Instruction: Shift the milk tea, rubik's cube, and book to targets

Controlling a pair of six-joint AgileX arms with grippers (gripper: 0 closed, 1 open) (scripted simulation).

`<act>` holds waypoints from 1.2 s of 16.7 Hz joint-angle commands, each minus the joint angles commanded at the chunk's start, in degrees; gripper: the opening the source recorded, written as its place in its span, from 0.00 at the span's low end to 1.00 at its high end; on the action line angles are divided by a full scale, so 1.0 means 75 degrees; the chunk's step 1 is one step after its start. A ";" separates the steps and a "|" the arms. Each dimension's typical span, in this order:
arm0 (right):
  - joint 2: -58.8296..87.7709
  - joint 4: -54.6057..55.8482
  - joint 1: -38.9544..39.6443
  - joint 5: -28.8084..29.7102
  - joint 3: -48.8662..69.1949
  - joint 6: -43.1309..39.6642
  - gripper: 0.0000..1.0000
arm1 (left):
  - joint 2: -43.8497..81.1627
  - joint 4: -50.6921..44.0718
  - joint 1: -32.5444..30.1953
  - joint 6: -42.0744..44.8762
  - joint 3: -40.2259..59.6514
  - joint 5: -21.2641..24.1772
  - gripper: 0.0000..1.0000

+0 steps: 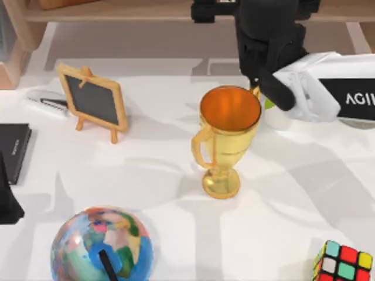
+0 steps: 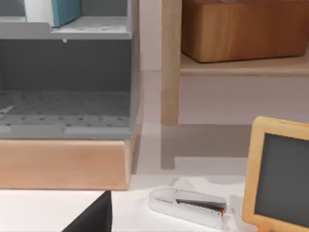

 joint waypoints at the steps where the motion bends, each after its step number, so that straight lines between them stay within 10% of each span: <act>1: 0.0087 0.0112 0.0042 0.0063 0.0148 0.0000 1.00 | 0.0000 0.0000 0.0000 0.0000 0.0000 0.0000 1.00; 20: 0.1988 -0.0941 -0.0663 -0.0608 0.3220 -0.0028 1.00 | 0.0000 0.0000 0.0000 0.0000 0.0000 0.0000 1.00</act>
